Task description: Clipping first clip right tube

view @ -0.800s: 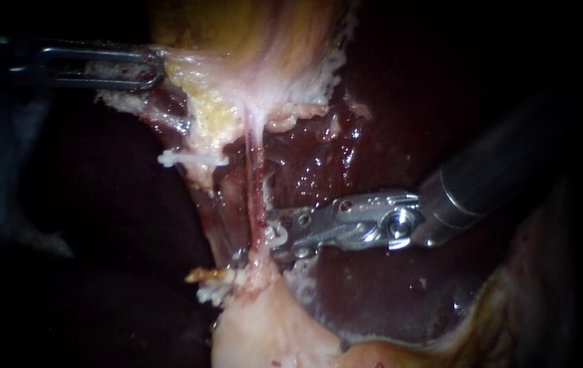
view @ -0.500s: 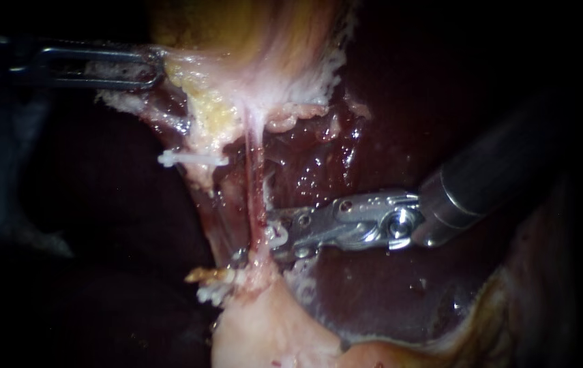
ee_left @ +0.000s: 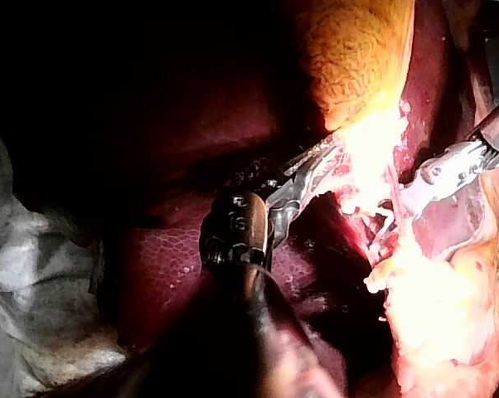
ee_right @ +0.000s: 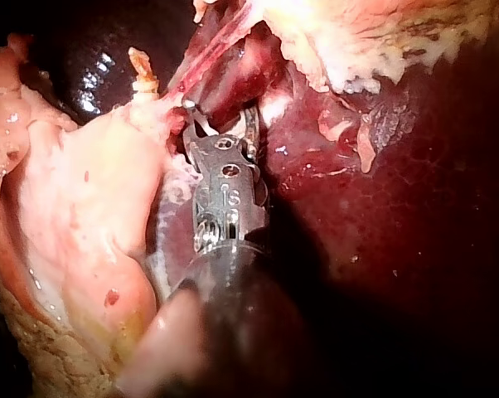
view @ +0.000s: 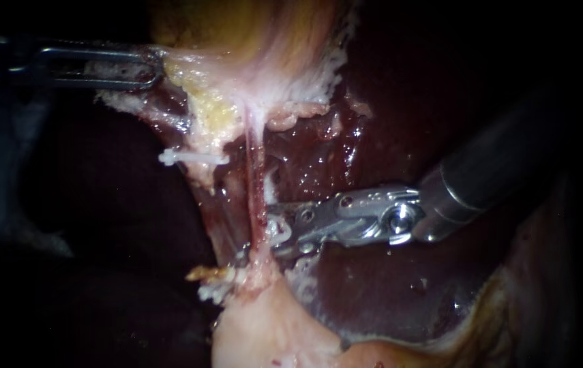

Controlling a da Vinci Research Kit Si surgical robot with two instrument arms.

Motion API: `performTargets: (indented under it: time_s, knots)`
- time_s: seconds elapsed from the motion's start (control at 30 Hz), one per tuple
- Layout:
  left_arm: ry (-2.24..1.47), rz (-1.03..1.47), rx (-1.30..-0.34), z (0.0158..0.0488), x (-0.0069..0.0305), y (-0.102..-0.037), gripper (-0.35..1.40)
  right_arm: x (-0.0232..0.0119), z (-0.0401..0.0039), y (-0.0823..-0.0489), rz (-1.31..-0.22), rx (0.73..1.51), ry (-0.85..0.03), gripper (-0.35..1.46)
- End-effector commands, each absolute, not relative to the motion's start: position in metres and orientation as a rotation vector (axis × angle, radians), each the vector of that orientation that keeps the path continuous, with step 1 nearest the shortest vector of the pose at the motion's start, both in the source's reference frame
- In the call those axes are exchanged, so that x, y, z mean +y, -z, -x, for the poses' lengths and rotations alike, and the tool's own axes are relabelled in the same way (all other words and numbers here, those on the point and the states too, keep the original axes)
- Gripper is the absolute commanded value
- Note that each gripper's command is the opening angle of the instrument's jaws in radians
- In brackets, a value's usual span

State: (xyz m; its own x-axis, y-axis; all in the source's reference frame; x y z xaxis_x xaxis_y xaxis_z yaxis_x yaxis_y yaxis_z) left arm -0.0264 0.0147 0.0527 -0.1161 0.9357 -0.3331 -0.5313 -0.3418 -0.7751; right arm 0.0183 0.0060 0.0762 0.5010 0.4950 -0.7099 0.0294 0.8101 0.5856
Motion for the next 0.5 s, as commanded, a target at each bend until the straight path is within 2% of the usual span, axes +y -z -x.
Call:
performTargets:
  time_s: [0.03,0.5]
  knots:
    - [-1.694,0.995,-0.584,0.0264,0.0147,-0.0527,-0.35,0.0064,-0.0180,-0.0758,-0.581,1.022,-0.296,0.50]
    - [-1.694,0.995,-0.585,0.0263,0.0147,-0.0527,-0.35,0.0086,-0.0132,-0.0706,-0.584,1.044,-0.293,0.50]
